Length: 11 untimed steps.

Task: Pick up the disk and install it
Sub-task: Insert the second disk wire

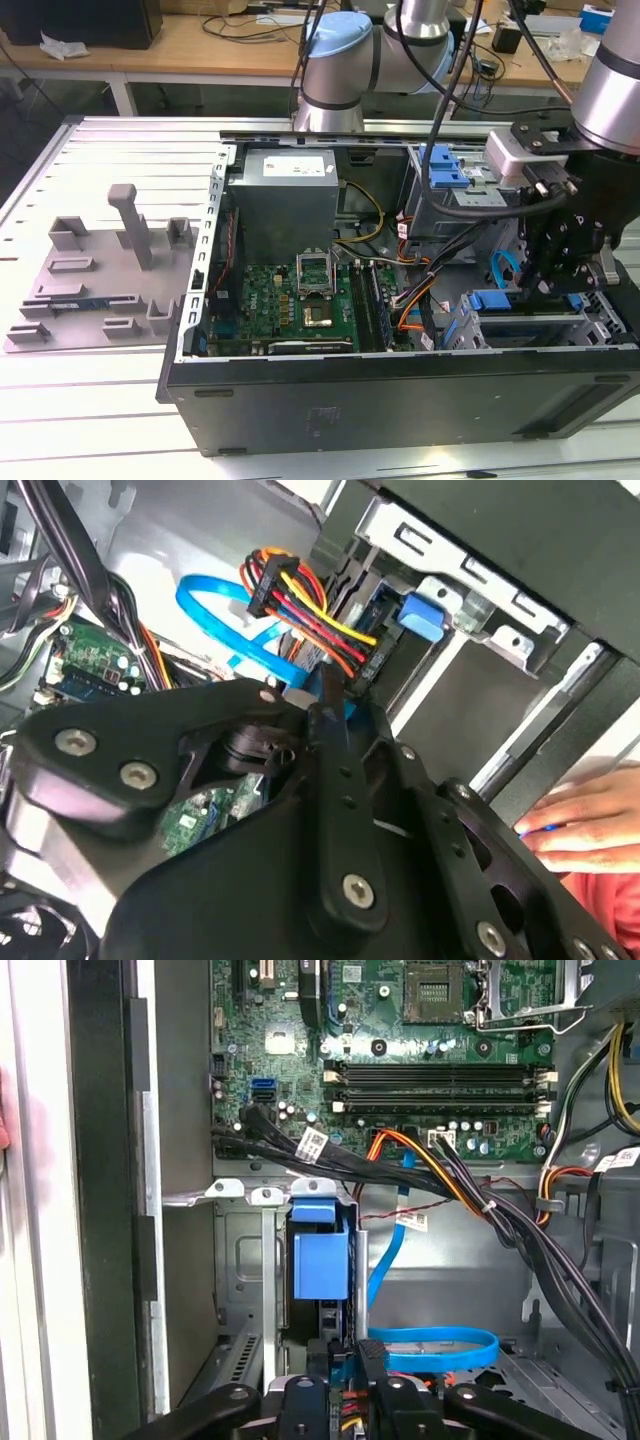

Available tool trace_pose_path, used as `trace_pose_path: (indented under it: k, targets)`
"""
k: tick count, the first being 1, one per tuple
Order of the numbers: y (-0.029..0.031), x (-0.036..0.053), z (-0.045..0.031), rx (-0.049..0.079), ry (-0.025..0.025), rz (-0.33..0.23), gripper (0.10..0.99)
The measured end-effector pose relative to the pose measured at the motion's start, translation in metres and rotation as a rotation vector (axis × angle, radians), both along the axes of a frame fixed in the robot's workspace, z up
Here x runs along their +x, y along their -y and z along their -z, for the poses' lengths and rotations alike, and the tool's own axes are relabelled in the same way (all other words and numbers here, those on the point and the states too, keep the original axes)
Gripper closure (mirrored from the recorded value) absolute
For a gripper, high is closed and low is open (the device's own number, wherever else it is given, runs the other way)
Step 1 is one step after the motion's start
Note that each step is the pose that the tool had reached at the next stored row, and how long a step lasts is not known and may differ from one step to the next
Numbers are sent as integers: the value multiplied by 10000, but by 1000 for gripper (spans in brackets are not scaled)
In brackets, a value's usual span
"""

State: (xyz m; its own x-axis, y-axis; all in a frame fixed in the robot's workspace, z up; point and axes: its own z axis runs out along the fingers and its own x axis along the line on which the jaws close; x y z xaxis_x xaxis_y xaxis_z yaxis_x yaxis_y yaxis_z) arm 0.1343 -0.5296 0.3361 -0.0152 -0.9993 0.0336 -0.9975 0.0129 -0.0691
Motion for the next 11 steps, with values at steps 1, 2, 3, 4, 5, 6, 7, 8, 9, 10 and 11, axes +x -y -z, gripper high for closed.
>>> trace_pose_path:
  k: [1, 2, 3, 4, 5, 6, 7, 8, 9, 10, 11]
  targets:
    - [0, 5, -7, 2, 0, 0, 847]
    - [0, 15, -30, 3, 1, 2, 847]
    - [0, 20, -55, 4, 0, 1, 847]
    - [0, 23, -92, 9, 1, 2, 847]
    - [1, 24, -147, 13, 0, 4, 847]
    - [0, 25, -179, 14, 0, 3, 847]
    - [0, 27, -216, 20, 0, 1, 847]
    - [0, 27, -255, 24, 0, 2, 847]
    - [0, 28, -299, 26, 0, 2, 847]
    - [0, 30, -346, 31, 0, 1, 847]
    - [0, 30, -375, 36, 0, 2, 847]
